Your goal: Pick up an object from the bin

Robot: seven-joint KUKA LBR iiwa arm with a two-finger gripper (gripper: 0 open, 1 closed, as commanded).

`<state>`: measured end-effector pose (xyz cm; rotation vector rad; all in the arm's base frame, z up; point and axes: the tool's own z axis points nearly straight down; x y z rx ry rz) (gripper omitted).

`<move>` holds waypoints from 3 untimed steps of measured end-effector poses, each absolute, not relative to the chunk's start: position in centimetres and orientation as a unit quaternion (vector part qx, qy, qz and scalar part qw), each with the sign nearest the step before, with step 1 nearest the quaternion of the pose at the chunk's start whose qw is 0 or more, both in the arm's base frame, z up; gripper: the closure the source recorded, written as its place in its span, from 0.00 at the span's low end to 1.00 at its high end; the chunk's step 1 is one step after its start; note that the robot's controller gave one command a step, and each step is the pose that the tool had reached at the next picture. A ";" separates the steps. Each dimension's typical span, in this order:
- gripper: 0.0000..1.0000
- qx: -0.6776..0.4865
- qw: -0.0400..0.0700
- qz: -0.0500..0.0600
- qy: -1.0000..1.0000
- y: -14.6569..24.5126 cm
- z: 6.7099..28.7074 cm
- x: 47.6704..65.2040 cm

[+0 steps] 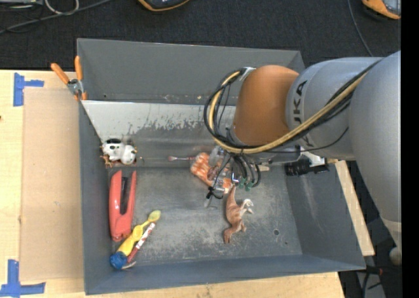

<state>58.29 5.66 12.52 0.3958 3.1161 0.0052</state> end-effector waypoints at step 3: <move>0.00 0.093 0.001 0.003 0.996 -2.9 7.4 56.0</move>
Offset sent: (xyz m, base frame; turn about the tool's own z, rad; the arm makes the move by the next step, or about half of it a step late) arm 0.0120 -0.0776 -0.0337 -0.0211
